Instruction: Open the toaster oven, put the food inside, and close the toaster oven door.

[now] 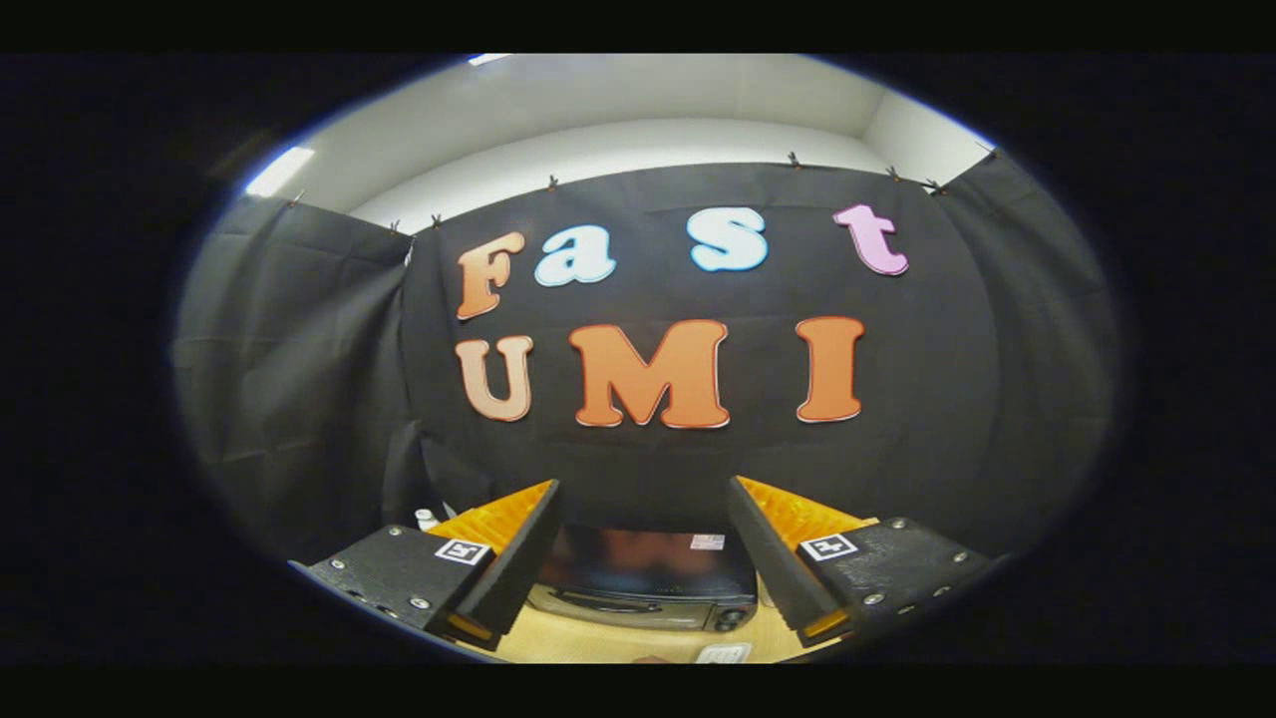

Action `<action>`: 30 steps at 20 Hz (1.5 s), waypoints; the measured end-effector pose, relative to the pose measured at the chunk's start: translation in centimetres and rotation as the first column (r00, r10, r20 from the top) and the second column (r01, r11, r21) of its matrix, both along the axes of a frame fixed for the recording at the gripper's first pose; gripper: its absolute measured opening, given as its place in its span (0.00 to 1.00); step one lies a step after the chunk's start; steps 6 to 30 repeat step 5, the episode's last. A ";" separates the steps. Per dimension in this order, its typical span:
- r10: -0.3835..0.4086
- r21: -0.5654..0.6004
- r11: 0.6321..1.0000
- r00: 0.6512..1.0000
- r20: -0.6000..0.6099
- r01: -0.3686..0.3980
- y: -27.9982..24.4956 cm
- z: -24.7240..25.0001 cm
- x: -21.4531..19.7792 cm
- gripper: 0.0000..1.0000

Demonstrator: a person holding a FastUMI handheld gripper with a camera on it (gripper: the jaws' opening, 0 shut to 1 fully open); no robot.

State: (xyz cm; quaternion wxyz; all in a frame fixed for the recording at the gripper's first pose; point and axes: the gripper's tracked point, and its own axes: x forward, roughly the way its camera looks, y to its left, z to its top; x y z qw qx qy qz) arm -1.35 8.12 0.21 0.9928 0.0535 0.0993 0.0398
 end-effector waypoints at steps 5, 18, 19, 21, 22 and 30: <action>-0.029 -0.043 0.999 0.998 0.050 0.031 -1.5 0.9 1.1 0.97; -0.029 -0.043 0.999 0.998 0.050 0.031 -1.5 0.9 1.1 0.97; -0.029 -0.043 0.999 0.998 0.050 0.031 -1.5 0.9 1.1 0.97; -0.029 -0.043 0.999 0.998 0.050 0.031 -1.5 0.9 1.1 0.97; -0.029 -0.043 0.999 0.998 0.050 0.031 -1.5 0.9 1.1 0.97; -0.029 -0.043 0.999 0.998 0.050 0.031 -1.5 0.9 1.1 0.97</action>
